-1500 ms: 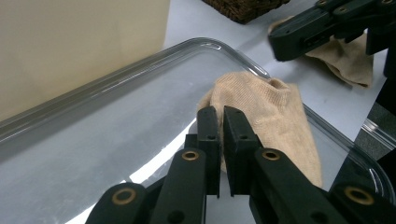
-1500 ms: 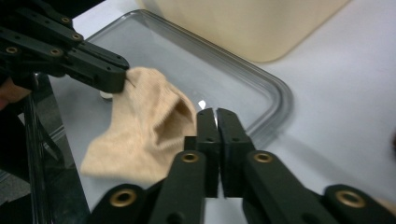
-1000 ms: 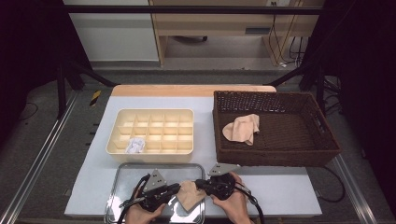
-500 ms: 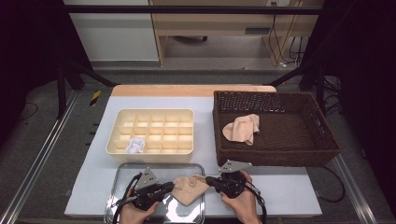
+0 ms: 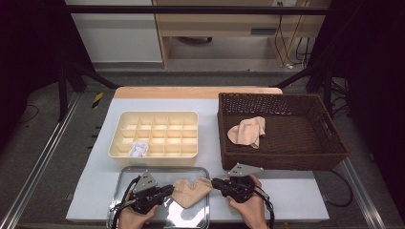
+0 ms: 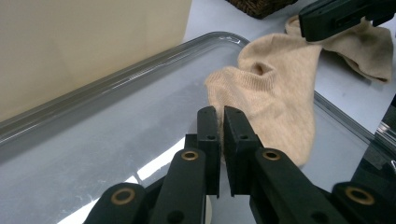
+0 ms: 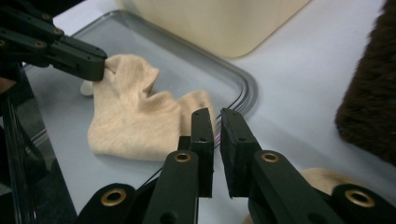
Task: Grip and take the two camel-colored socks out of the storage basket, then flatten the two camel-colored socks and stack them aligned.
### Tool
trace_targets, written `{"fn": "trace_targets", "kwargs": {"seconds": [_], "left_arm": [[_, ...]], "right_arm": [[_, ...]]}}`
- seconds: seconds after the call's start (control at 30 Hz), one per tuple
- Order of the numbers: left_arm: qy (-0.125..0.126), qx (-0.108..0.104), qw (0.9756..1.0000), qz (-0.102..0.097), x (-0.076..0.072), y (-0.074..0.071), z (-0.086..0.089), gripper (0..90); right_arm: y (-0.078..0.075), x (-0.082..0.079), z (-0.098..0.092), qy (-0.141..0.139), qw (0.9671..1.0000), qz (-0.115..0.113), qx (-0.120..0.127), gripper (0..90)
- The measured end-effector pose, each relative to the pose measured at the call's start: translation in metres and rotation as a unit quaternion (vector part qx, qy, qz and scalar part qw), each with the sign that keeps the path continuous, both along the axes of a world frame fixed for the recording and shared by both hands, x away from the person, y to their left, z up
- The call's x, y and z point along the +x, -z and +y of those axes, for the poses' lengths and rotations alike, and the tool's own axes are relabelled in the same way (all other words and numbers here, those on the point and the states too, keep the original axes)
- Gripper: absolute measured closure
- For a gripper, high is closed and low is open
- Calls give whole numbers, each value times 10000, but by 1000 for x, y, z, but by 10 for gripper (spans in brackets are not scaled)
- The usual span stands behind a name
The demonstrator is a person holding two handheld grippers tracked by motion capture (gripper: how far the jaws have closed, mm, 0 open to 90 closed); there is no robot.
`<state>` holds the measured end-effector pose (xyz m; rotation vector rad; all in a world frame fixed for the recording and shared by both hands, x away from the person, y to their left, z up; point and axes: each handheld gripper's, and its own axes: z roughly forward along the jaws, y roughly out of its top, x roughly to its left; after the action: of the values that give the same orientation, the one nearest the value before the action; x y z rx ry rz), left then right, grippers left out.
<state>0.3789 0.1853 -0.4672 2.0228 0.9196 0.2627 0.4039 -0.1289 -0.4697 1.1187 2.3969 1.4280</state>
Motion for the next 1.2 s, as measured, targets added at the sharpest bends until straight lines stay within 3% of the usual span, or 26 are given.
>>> {"fn": "trace_targets", "kwargs": {"seconds": [0.13,0.4,0.67,0.73,0.87,1.1,1.2], "left_arm": [[-20,24,10000,4,1,1,0,846],[-51,11,10000,2,1,1,0,846],[-71,-7,10000,9,1,1,1,846],[-83,-7,10000,1,2,0,1,846],[-107,-35,9999,-11,2,-1,2,846],[-78,-318,9995,39,0,-6,5,846],[-85,-321,9994,53,1,-7,6,845]], "right_arm": [[-1,-1,-2,11,9999,-88,50,815],[2,-4,5,-288,9993,-180,147,703],[8,-6,16,-617,9979,-103,144,646],[10,-6,18,-682,9976,-57,53,690],[9,-8,19,-835,9965,85,-22,893],[-18,-17,12,-930,9947,30,427,896],[-28,-13,16,-889,9948,42,500,896]]}}
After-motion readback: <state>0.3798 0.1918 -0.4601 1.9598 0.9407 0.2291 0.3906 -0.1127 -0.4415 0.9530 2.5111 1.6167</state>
